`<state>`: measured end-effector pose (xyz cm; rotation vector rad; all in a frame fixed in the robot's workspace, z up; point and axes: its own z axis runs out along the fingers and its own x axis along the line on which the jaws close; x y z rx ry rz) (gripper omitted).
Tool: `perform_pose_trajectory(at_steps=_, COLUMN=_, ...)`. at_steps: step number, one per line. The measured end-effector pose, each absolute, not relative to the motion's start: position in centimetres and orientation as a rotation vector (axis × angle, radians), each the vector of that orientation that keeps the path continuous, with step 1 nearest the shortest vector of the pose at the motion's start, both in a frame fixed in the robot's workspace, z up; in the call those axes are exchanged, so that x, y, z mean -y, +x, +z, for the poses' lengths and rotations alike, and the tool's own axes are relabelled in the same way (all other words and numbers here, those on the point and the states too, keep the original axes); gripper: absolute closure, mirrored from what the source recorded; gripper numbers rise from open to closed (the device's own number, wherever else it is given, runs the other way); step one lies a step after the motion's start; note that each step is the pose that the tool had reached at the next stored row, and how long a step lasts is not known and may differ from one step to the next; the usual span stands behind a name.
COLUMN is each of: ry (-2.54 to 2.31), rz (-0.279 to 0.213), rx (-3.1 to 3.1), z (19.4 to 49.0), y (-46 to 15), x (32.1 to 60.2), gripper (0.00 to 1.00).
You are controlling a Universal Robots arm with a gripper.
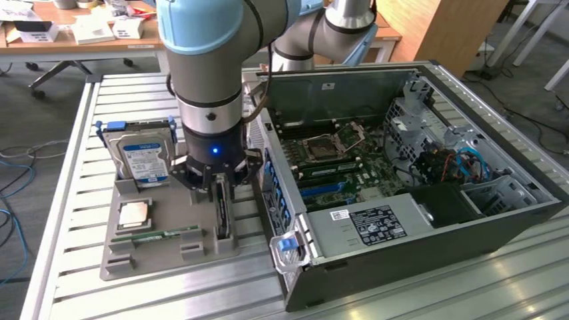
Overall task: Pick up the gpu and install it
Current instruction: 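Pick up the gpu and move the gpu toward the slot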
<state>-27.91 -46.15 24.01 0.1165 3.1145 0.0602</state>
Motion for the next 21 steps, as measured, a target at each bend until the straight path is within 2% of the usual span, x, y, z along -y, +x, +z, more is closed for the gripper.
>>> perform_pose_trajectory(at_steps=21, ry=0.117, rz=0.058, rx=-3.114, z=22.99, y=-27.91, x=46.14, gripper=0.58)
